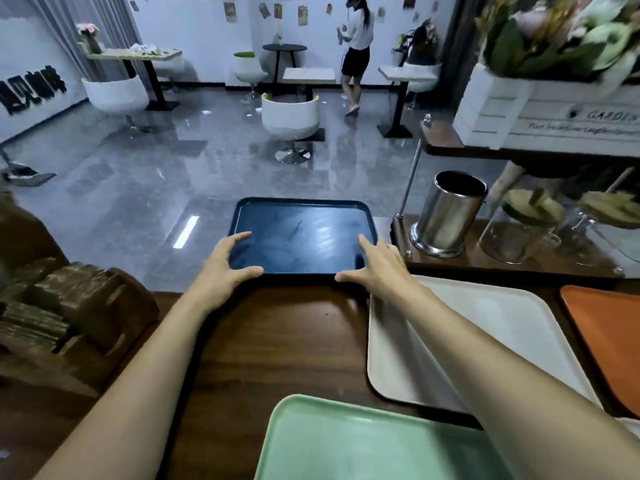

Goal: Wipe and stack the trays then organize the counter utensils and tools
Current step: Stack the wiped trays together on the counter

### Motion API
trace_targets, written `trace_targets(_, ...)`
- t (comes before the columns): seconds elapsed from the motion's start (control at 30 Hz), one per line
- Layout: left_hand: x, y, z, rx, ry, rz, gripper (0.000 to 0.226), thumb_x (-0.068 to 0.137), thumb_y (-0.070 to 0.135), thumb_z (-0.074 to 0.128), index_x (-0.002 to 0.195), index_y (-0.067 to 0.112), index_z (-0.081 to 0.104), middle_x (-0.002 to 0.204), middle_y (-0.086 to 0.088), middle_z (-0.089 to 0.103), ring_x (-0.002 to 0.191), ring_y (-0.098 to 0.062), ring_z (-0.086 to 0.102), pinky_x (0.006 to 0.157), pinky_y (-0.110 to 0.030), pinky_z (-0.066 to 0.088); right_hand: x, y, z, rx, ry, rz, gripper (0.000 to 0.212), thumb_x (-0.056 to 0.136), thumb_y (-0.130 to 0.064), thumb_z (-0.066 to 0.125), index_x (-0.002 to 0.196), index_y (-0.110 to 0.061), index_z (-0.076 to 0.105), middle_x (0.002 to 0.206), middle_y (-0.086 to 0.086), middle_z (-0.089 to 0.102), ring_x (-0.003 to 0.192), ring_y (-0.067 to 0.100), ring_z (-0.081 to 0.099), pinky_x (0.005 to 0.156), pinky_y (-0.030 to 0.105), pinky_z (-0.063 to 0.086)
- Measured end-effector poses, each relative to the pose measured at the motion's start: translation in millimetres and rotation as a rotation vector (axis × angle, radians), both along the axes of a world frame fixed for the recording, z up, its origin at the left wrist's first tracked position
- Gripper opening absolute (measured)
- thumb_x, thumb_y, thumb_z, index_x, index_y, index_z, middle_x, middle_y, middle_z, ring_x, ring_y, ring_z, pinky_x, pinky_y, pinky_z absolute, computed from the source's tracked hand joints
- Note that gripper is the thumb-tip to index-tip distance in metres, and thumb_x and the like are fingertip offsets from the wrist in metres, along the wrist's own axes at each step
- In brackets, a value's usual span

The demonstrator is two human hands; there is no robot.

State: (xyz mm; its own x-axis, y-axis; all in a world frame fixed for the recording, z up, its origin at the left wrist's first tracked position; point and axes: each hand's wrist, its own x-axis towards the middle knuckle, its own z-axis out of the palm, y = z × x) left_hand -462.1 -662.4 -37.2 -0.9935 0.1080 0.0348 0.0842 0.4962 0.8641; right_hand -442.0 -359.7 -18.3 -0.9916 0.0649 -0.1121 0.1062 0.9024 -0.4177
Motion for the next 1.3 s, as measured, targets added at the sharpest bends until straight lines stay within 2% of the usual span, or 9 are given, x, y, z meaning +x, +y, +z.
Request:
trace_targets(0.1, -19, -4, -3, -0.052, -0.032, -0.047, 0.073, 0.084, 0.03, 0.082, 0.146, 0.042, 0.045, 0.156, 0.014, 0.036, 0.145, -0.008, 0.031, 0.113, -0.029, 0.027, -4, -3, -1, 0.003, 0.004, -0.028, 0.093, 0.073, -0.065, 0.076, 0.142, -0.013, 0.04, 0.127, 0.019, 0.048, 0.123, 0.039, 0.044, 0.095, 0.041, 0.038)
trace_targets(0.3, -34, -2, -7, -0.098, -0.106, -0.124, 0.08, 0.09, 0.027, 0.078, 0.156, 0.035, 0.034, 0.163, 0.008, 0.029, 0.15, -0.014, 0.027, 0.11, -0.026, 0.026, -10, -7, -10, 0.072, 0.012, -0.052, 0.088, 0.077, -0.064, 0.074, 0.14, -0.012, 0.042, 0.127, 0.019, 0.05, 0.118, 0.039, 0.051, 0.089, 0.039, 0.038)
trace_targets(0.37, -36, -4, -11, -0.111, -0.13, -0.133, 0.087, 0.088, 0.033, 0.079, 0.158, 0.035, 0.027, 0.164, 0.007, 0.025, 0.151, -0.015, 0.024, 0.117, -0.032, 0.025, -9, -8, -12, 0.084, 0.0, -0.055, 0.088, 0.079, -0.064, 0.072, 0.141, -0.011, 0.039, 0.129, 0.019, 0.049, 0.118, 0.04, 0.052, 0.089, 0.04, 0.039)
trace_targets(0.5, -35, -3, -21, -0.196, -0.134, -0.108, 0.11, 0.072, 0.063, 0.082, 0.159, 0.039, 0.019, 0.167, 0.0, 0.015, 0.154, -0.02, 0.019, 0.123, -0.047, 0.025, -5, -8, -12, 0.113, -0.007, -0.056, 0.09, 0.081, -0.064, 0.07, 0.144, -0.011, 0.035, 0.137, 0.019, 0.045, 0.121, 0.04, 0.053, 0.091, 0.042, 0.042)
trace_targets(0.67, -24, -1, -30, -0.216, -0.056, -0.017, 0.106, 0.075, 0.058, 0.082, 0.159, 0.039, 0.022, 0.168, 0.001, 0.014, 0.153, -0.021, 0.022, 0.122, -0.047, 0.028, 1, -12, -11, 0.176, -0.031, -0.044, 0.101, 0.081, -0.068, 0.067, 0.156, -0.017, 0.021, 0.144, 0.021, 0.042, 0.124, 0.04, 0.053, 0.093, 0.042, 0.043)
trace_targets(0.9, -19, 3, -32, -0.261, -0.018, 0.024, 0.103, 0.072, 0.068, 0.078, 0.157, 0.043, 0.025, 0.167, 0.003, 0.019, 0.15, -0.024, 0.029, 0.119, -0.052, 0.031, -2, -14, -12, 0.254, -0.055, -0.077, 0.108, 0.078, -0.074, 0.064, 0.158, -0.021, 0.014, 0.143, 0.02, 0.044, 0.121, 0.038, 0.056, 0.091, 0.042, 0.046)
trace_targets(1.07, -19, 4, -31, -0.325, -0.025, 0.027, 0.104, 0.073, 0.071, 0.075, 0.158, 0.044, 0.021, 0.17, 0.0, 0.011, 0.153, -0.026, 0.022, 0.12, -0.053, 0.026, 2, -15, -19, 0.26, -0.05, -0.066, 0.103, 0.082, -0.072, 0.062, 0.157, -0.02, 0.014, 0.149, 0.021, 0.036, 0.125, 0.041, 0.051, 0.094, 0.043, 0.045)
trace_targets(1.17, -16, 3, -32, -0.35, -0.033, 0.023, 0.108, 0.072, 0.076, 0.072, 0.159, 0.047, 0.015, 0.171, -0.001, 0.004, 0.156, -0.024, 0.012, 0.121, -0.056, 0.022, 8, -13, -24, 0.205, -0.022, -0.06, 0.102, 0.081, -0.073, 0.062, 0.157, -0.02, 0.017, 0.153, 0.019, 0.032, 0.133, 0.038, 0.044, 0.099, 0.042, 0.042)
trace_targets(1.3, -10, 7, -33, -0.39, 0.043, 0.029, 0.112, 0.071, 0.083, 0.064, 0.161, 0.042, 0.011, 0.171, -0.002, -0.006, 0.157, -0.017, -0.009, 0.126, -0.053, 0.009, 25, -8, -22, 0.053, 0.025, -0.005, 0.099, 0.086, -0.067, 0.061, 0.16, -0.021, 0.015, 0.165, 0.014, 0.019, 0.153, 0.027, 0.013, 0.12, 0.041, 0.02)
